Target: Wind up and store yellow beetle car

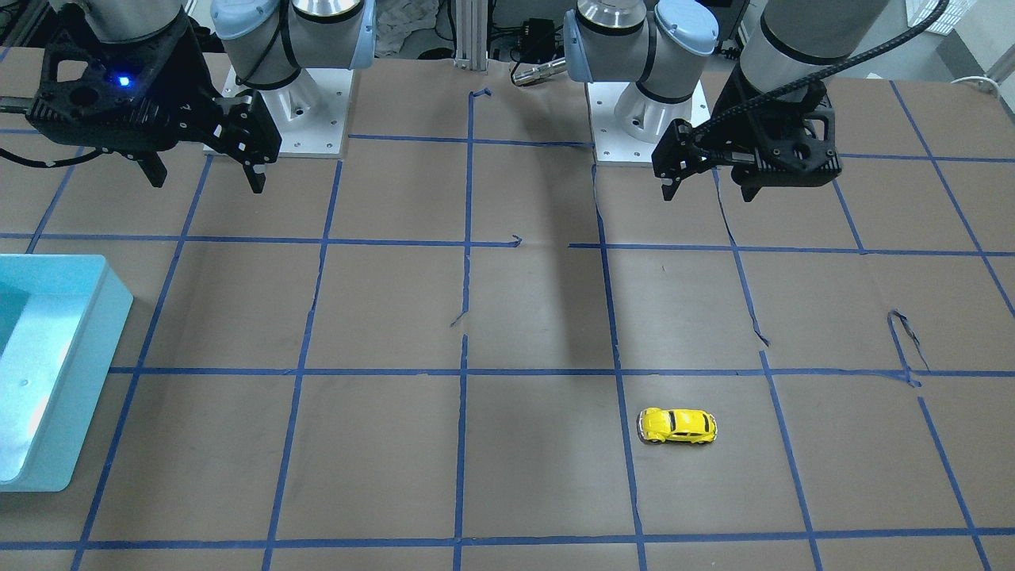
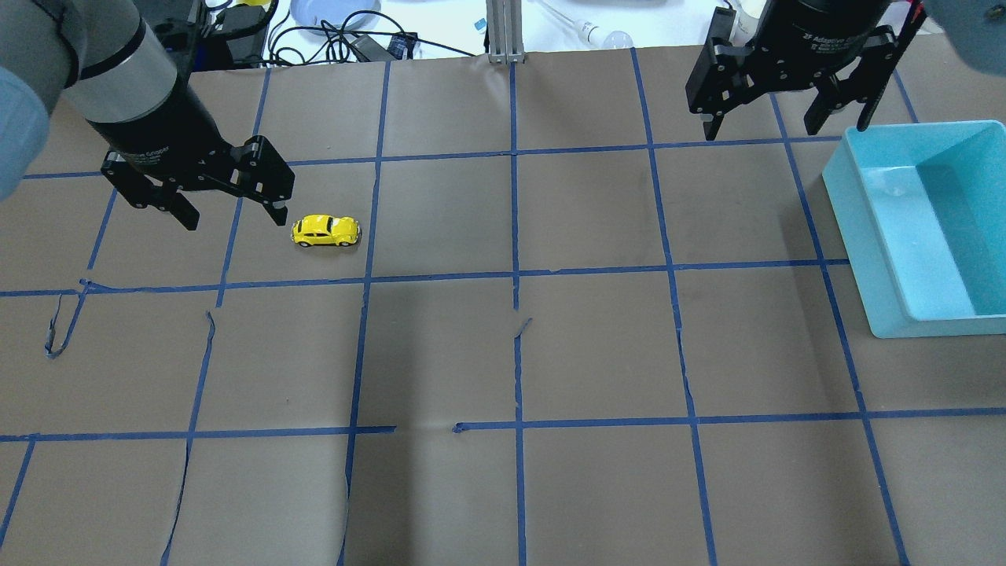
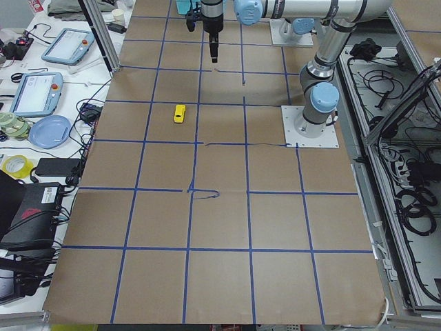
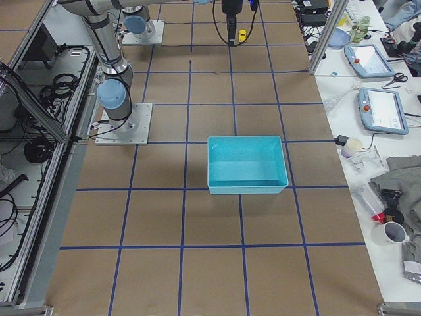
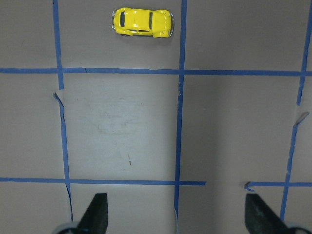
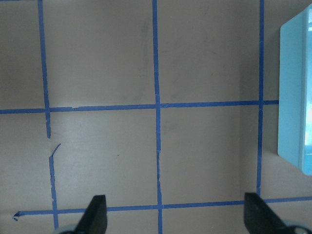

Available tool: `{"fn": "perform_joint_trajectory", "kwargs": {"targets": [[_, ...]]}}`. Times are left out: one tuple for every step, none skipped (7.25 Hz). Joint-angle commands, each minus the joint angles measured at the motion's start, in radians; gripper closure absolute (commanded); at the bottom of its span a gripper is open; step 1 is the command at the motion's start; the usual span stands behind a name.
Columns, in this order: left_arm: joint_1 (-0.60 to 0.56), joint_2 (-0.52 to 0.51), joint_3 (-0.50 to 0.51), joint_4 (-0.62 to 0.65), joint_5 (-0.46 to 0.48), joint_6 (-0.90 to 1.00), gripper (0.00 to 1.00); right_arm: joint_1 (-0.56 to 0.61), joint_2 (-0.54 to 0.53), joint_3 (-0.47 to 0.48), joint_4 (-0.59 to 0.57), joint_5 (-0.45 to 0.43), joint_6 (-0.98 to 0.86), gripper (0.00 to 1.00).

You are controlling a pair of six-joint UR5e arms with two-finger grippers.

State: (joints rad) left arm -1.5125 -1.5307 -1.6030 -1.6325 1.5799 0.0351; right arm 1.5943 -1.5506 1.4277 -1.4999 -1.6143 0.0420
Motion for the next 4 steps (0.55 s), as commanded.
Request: {"fn": "perform_joint_trajectory", "kwargs": {"targets": [[0.0, 0.0, 0.0, 0.0, 0.0, 0.0, 0.0, -0.002, 0.003, 0.002, 0.0, 0.001, -0.001, 0.0], [0.0, 0.0, 0.0, 0.0, 0.0, 0.0, 0.0, -0.004, 0.003, 0.002, 0.0, 0.001, -0.001, 0.0], [0.0, 0.006, 0.003, -0.001, 0.008, -0.001, 0.0, -0.008, 0.004, 0.0, 0.001, -0.001, -0.004, 0.0], [0.017, 0.004, 0.003, 0.002, 0.005, 0.0, 0.0, -0.011, 0.004, 0.0, 0.007, 0.001, -0.004, 0.0]]}}
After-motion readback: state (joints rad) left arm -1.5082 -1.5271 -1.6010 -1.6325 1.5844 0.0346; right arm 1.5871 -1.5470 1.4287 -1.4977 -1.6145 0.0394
